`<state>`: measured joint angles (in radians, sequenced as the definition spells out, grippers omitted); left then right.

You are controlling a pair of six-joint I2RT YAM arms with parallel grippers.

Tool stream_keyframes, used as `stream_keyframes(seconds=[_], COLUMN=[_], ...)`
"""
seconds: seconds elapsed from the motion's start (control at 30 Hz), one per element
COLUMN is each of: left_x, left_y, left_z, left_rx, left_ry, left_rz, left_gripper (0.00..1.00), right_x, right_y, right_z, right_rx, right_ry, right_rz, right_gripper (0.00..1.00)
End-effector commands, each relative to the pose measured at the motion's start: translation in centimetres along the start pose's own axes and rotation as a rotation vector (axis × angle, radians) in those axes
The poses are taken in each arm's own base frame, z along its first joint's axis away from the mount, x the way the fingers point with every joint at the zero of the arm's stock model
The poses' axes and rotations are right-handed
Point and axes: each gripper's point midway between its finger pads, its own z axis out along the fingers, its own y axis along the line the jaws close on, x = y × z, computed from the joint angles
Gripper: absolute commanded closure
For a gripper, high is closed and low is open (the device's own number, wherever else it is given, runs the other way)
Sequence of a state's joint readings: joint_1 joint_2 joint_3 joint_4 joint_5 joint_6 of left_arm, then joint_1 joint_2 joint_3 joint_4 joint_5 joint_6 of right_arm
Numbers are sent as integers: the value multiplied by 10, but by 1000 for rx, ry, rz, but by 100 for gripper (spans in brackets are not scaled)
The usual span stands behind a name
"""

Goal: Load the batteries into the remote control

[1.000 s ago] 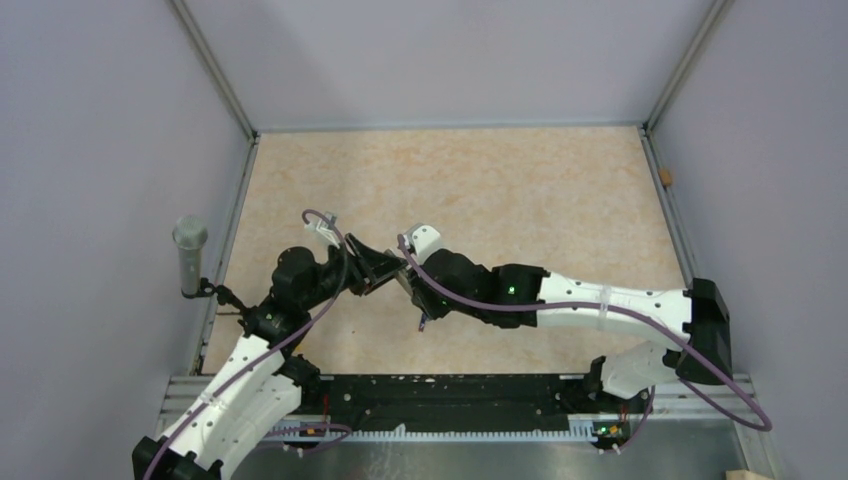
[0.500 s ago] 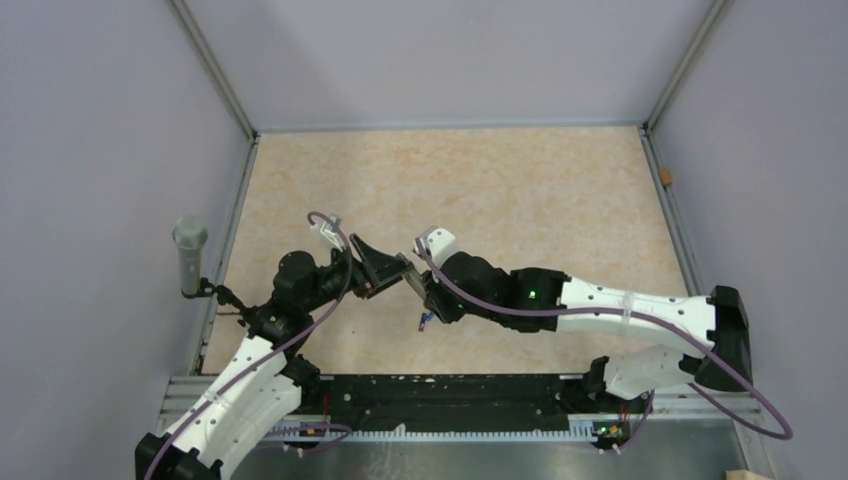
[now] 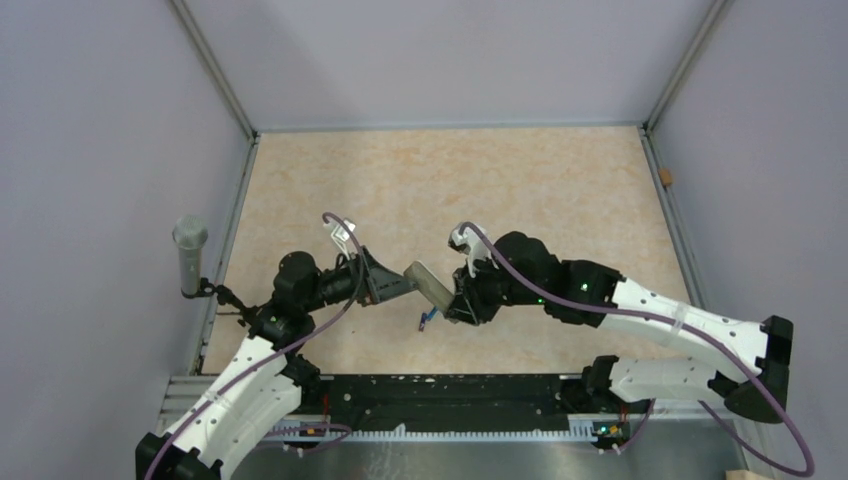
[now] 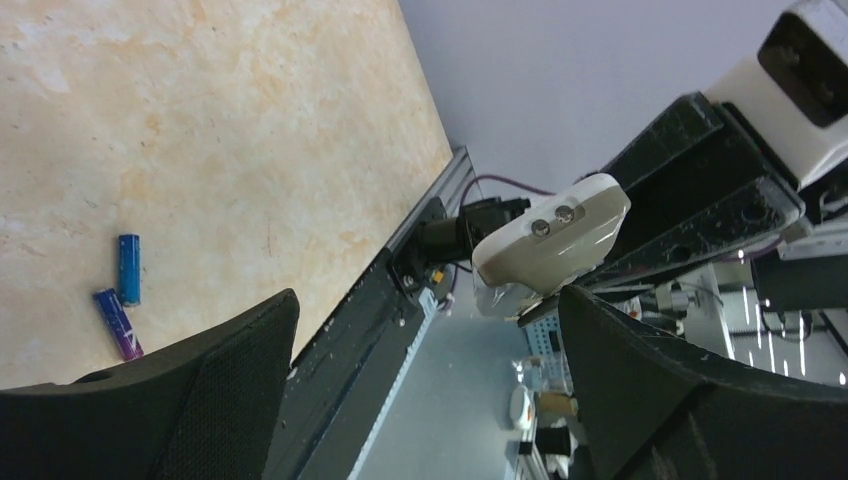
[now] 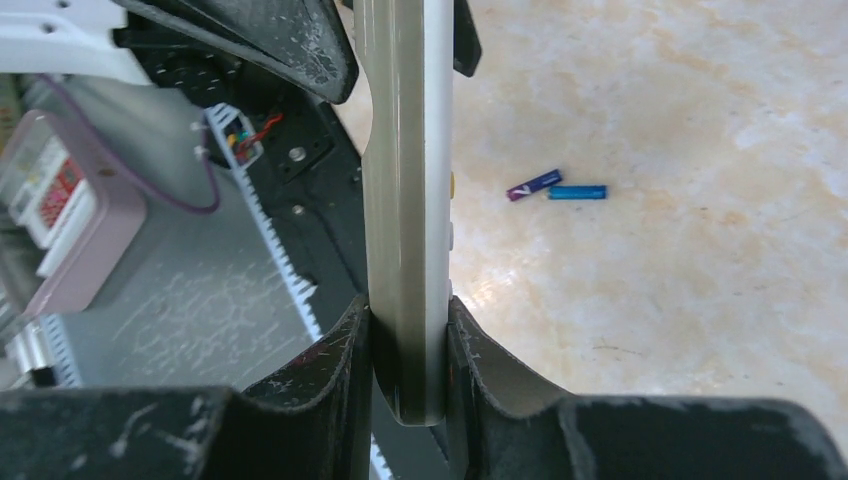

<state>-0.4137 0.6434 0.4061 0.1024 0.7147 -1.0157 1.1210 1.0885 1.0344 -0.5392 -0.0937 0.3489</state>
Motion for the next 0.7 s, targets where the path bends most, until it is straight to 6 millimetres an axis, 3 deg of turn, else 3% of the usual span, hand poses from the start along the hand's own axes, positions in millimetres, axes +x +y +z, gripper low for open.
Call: stream_keyframes(seconds=[0.0, 0.4, 0.67], left_x=[13, 40, 59], left_y=[-30, -68, -71], left_z=[-10, -41, -55], left_rx=[120, 210, 243], left_ry=[102, 299, 393], left_rz=[113, 203, 221], left_gripper=[1, 1, 1], right_x=[0, 16, 8], right_y=[28, 60, 84], right_z=[-18, -25, -20], right_rx=[-206, -463, -633], right_ry=[-3, 66, 104], right_rz=[7, 58, 86], right_gripper=[100, 100, 100])
